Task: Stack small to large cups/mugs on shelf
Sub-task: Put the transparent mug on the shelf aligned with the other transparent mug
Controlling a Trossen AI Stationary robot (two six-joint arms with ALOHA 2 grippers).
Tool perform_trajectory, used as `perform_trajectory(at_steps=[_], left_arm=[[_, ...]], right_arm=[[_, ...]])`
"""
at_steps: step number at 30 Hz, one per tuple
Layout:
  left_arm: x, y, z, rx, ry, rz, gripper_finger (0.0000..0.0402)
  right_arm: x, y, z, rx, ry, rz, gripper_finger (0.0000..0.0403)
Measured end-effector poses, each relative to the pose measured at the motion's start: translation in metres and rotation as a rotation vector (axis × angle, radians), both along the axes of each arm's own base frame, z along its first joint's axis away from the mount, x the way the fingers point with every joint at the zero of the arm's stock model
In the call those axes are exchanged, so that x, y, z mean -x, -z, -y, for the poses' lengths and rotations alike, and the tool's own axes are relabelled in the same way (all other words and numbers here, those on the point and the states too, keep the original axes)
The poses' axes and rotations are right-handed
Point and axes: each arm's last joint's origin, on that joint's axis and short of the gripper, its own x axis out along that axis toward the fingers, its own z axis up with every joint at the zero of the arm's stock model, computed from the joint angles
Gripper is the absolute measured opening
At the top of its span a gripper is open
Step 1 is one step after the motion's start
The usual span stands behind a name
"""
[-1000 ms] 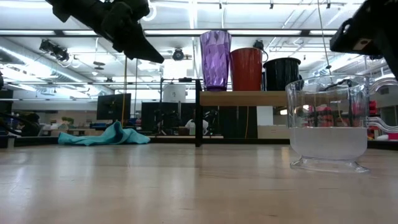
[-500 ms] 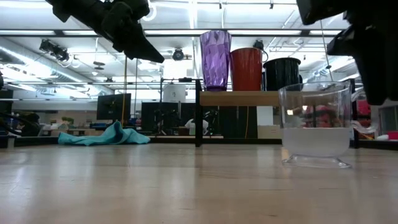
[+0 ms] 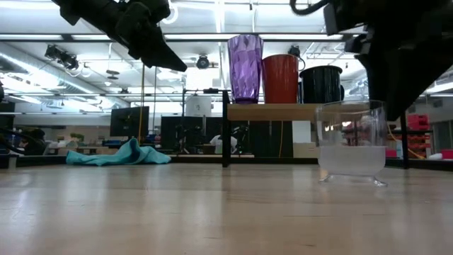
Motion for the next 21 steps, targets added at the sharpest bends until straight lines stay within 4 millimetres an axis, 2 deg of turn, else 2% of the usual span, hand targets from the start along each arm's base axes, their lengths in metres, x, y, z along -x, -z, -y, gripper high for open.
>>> perform_trajectory(at_steps=[6, 9, 12, 16, 21], left_arm=[[0.000, 0.000, 0.000, 0.000, 0.000, 0.000, 0.0014], [0.000, 0.000, 0.000, 0.000, 0.000, 0.001, 0.0015], [0.000, 0.000, 0.000, 0.000, 0.000, 0.001, 0.0020], [0.000, 0.000, 0.000, 0.000, 0.000, 0.001, 0.0026], [0.000, 0.000, 0.000, 0.000, 0.000, 0.002, 0.0025]], right_arm=[[0.000, -0.010, 0.009, -0.053, 0.012, -0.044, 0.0145], [-0.002, -0.022, 0.007, -0.099, 0.008, -0.010, 0.0146], [-0.006, -0.029, -0.002, -0.122, -0.078, 0.026, 0.0146], [-0.005, -0.028, -0.014, -0.132, -0.242, 0.035, 0.0146], [-0.002, -0.022, -0.012, -0.102, -0.265, 0.019, 0.0146]])
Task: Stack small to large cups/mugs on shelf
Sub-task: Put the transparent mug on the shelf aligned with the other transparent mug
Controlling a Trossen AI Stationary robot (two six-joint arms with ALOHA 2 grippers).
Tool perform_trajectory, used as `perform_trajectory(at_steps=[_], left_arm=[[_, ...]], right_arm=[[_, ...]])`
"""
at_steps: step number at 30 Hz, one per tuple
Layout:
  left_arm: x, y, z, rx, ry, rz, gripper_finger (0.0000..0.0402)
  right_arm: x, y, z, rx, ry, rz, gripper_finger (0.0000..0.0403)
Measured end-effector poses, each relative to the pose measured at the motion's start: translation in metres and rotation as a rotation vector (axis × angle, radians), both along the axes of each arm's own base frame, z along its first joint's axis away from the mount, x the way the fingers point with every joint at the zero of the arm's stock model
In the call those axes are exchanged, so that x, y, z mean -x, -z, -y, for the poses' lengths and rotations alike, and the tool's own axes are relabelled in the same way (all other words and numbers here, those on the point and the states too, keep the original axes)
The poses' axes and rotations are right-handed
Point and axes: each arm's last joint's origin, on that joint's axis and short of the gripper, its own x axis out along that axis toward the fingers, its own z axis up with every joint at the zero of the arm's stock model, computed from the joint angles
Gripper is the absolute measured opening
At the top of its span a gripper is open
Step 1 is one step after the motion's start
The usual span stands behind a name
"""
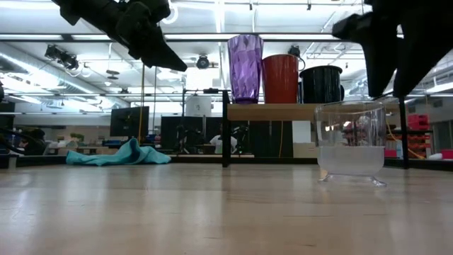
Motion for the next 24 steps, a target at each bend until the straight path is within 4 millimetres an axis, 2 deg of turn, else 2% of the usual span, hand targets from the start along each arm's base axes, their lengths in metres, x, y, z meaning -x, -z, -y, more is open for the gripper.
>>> perform_trajectory(at_steps=[5, 19, 24], left_arm=[[0.000, 0.000, 0.000, 0.000, 0.000, 0.002, 0.0018], [0.000, 0.000, 0.000, 0.000, 0.000, 0.002, 0.0029], [0.000, 0.000, 0.000, 0.000, 0.000, 0.002, 0.0024]], right_arm=[[-0.001, 0.010, 0.000, -0.007, -0.038, 0.016, 0.0146], [-0.005, 0.011, -0.003, 0.003, -0.103, 0.068, 0.0114], [-0.002, 0.023, 0.002, 0.010, -0.097, 0.047, 0.0104]])
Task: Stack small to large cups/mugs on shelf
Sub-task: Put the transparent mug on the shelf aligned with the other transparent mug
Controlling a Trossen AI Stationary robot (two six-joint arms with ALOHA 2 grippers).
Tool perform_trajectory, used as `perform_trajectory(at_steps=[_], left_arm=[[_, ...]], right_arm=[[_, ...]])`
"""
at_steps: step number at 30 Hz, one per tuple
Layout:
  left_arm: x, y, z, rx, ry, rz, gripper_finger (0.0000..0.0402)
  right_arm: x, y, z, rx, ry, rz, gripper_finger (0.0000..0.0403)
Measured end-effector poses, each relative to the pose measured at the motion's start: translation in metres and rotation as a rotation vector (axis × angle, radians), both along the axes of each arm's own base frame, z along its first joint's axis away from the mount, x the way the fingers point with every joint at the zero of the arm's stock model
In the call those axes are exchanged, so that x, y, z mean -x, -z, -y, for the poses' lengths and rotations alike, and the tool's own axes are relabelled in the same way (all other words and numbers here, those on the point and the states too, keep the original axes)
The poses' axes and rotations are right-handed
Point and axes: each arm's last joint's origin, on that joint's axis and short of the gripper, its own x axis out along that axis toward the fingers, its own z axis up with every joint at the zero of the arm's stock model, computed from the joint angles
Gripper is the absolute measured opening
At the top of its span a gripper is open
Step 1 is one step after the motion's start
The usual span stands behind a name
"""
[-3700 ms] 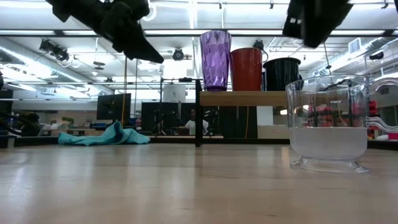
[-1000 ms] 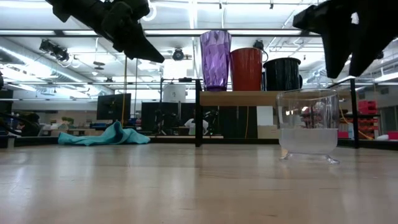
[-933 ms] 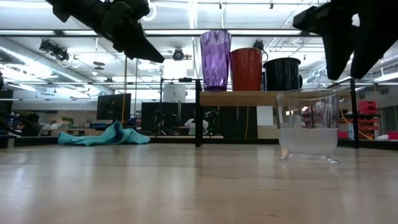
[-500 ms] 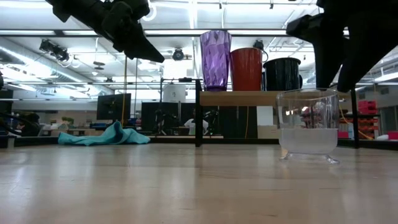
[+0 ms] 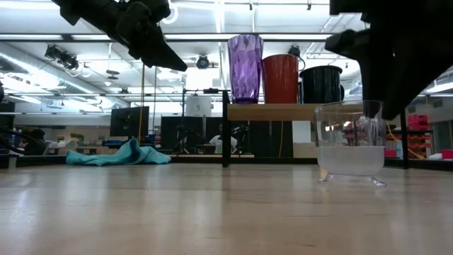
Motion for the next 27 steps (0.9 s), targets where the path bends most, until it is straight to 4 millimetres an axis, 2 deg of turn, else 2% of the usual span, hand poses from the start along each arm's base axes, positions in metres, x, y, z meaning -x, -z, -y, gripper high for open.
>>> perform_trajectory(at_steps=[8, 18, 23, 27], left_arm=[[0.000, 0.000, 0.000, 0.000, 0.000, 0.000, 0.0020], [0.000, 0.000, 0.000, 0.000, 0.000, -0.001, 0.0028], [0.000, 0.000, 0.000, 0.000, 0.000, -0.001, 0.0021], [0.000, 0.000, 0.000, 0.000, 0.000, -0.001, 0.0018]], right_arm=[[-0.002, 0.004, 0.005, -0.001, 0.016, 0.000, 0.0081], [-0.005, 0.002, 0.011, -0.023, 0.046, -0.018, 0.0007], [-0.005, -0.018, 0.018, 0.010, 0.078, -0.093, 0.0016], [-0.002, -0.041, 0.031, 0.052, 0.194, -0.193, 0.0006]])
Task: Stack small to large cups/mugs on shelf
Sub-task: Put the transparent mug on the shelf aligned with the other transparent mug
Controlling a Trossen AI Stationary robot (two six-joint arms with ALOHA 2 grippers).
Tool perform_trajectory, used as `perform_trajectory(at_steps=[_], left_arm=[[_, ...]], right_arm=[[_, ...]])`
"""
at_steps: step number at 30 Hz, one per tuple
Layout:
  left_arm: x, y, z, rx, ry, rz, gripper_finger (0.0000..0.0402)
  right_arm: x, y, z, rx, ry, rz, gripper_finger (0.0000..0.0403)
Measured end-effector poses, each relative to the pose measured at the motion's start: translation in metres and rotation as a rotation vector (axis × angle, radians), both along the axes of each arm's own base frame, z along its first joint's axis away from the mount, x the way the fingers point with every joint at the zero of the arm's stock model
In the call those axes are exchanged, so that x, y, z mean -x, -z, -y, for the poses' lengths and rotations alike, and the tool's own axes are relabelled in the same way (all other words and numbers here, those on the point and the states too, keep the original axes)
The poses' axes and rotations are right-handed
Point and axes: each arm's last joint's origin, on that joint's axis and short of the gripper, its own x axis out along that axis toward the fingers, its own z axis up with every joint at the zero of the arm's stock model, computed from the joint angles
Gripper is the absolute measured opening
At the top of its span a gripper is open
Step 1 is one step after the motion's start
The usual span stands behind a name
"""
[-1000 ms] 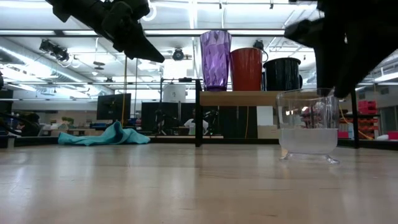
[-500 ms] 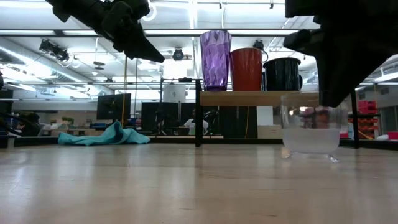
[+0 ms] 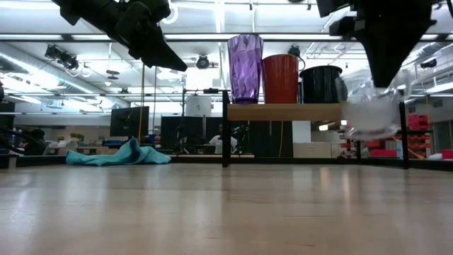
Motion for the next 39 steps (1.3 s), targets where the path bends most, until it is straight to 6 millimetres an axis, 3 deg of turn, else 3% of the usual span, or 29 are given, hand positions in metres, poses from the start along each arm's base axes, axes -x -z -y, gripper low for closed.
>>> perform_trajectory(at_steps=[6, 14, 19, 27, 39], left_arm=[[0.000, 0.000, 0.000, 0.000, 0.000, -0.004, 0.0026], [0.000, 0.000, 0.000, 0.000, 0.000, -0.006, 0.0030], [0.000, 0.001, 0.000, 0.001, 0.000, -0.007, 0.0023], [0.000, 0.001, 0.000, 0.001, 0.000, -0.008, 0.0026], [0.000, 0.001, 0.000, 0.001, 0.000, -0.008, 0.0023]], right_arm=[[0.014, -0.028, 0.021, 0.043, 0.100, -0.087, 0.0014], [0.047, -0.082, 0.055, -0.035, 0.160, 0.083, 0.0004], [0.068, -0.103, 0.082, -0.057, 0.238, 0.173, 0.0010], [0.096, -0.105, 0.117, -0.047, 0.322, 0.203, 0.0007], [0.112, -0.110, 0.152, 0.010, 0.398, 0.231, 0.0011]])
